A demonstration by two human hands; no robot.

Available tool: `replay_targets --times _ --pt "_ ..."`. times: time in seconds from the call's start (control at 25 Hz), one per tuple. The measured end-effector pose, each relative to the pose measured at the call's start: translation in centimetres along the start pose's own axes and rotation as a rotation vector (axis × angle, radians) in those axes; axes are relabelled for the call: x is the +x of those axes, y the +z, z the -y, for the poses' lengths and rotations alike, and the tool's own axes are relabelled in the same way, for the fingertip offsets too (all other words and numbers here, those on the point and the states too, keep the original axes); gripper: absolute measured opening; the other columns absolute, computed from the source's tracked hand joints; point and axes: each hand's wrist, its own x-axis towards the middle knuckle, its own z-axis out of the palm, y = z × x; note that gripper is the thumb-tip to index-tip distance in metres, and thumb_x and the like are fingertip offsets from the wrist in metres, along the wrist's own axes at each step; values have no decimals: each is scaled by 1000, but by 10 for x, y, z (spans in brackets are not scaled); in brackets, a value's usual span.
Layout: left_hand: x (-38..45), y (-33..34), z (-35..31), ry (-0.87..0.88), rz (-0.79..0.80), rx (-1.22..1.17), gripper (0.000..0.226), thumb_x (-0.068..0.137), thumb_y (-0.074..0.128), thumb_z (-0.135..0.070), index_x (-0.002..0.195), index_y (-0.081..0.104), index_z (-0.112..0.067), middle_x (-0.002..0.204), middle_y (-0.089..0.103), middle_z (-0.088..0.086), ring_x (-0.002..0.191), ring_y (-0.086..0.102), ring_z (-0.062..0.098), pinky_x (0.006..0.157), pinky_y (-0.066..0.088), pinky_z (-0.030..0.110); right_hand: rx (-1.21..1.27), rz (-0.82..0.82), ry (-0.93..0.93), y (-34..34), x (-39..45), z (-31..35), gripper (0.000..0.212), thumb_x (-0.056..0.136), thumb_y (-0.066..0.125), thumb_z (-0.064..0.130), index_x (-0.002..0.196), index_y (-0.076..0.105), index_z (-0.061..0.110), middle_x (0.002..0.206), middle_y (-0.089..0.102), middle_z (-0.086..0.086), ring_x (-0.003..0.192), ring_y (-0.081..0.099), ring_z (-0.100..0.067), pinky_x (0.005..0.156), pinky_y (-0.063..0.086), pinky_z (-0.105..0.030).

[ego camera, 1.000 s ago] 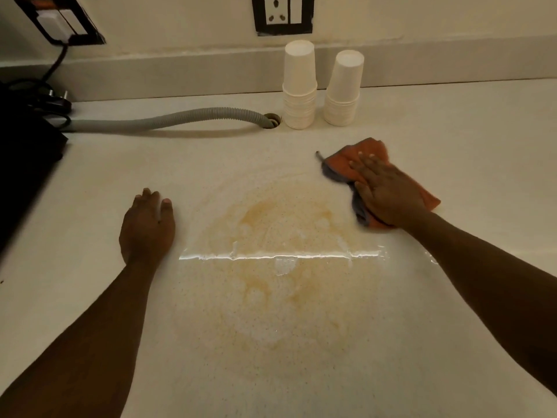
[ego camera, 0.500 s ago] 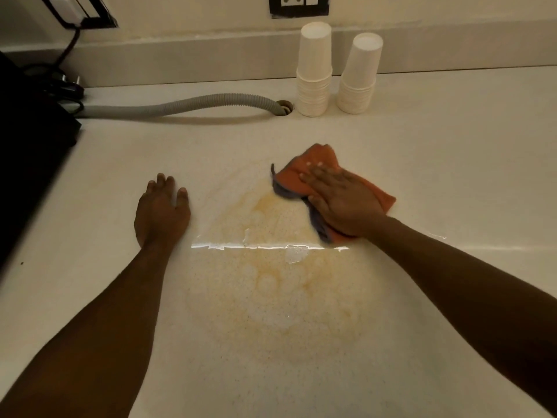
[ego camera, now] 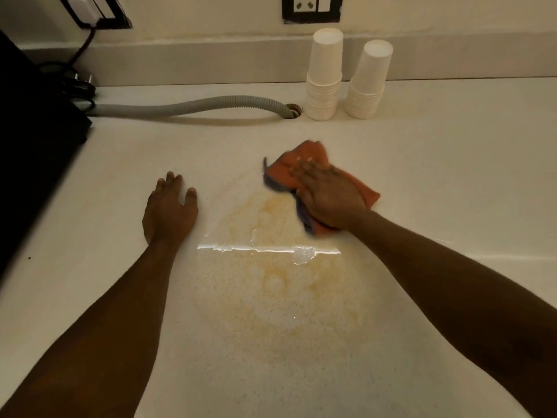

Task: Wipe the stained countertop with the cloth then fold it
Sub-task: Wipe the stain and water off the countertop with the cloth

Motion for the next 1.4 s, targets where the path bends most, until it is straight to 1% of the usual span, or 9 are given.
replay_targets --times 0.12,0.28,0.4,0.64,0.76,0.96,1.12,1.24,1.4 --pt "-1 1 2 -2 -17 -7 54 100 33 -39 150 30 -19 160 25 -3 149 19 17 120 21 41 -42 27 -124 -1 -33 -16 60 98 10 52 154 8 29 163 4 5 149 4 -13 118 6 -38" --pt "2 2 3 7 -8 -7 53 100 31 -39 150 31 -20 160 26 -2 149 19 18 119 21 41 0 -49 177 -8 -3 -58 59 100 13 49 154 11 25 164 8 -2 150 6 -20 120 9 -45" --pt "3 4 6 -1 2 10 55 100 29 -41 151 28 -21 161 25 -2 149 19 18 120 21 41 2 -50 198 -5 39 -34 57 103 17 45 154 10 22 164 7 -4 150 5 -23 119 8 -47" --pt "2 -2 0 61 -28 -44 49 100 34 -19 148 36 -13 159 28 3 149 20 22 121 19 40 -3 15 -59 6 32 43 54 103 18 44 154 15 28 164 11 2 150 7 -17 118 9 -43" --pt "-1 -4 0 66 -8 -43 49 99 34 -16 149 34 -13 160 26 3 149 18 22 122 16 38 -28 73 -244 7 -18 29 55 101 12 50 153 11 34 163 8 8 149 6 -11 118 8 -38" --pt "5 -12 9 130 129 -9 51 102 31 -20 152 24 -12 163 14 4 151 10 21 121 7 34 -17 -27 137 -4 13 -32 58 101 14 50 154 8 28 164 6 -1 150 6 -20 119 9 -45" --pt "-5 -18 39 144 116 119 53 103 24 -30 153 16 -13 164 9 3 151 6 20 122 5 36 -13 -42 248 0 61 2 61 100 17 51 155 7 25 164 3 -3 150 3 -24 118 5 -48" --pt "-6 -15 36 129 82 141 54 103 23 -32 154 15 -14 164 9 3 151 7 20 121 6 37 0 -2 145 6 80 51 61 99 19 51 154 8 26 164 5 -3 150 3 -24 118 4 -48" --pt "-3 -16 37 134 85 163 55 103 23 -32 154 14 -14 164 10 4 151 8 21 121 8 37 -61 66 -179 16 60 103 58 99 17 53 153 9 34 164 5 4 150 2 -17 118 4 -45"
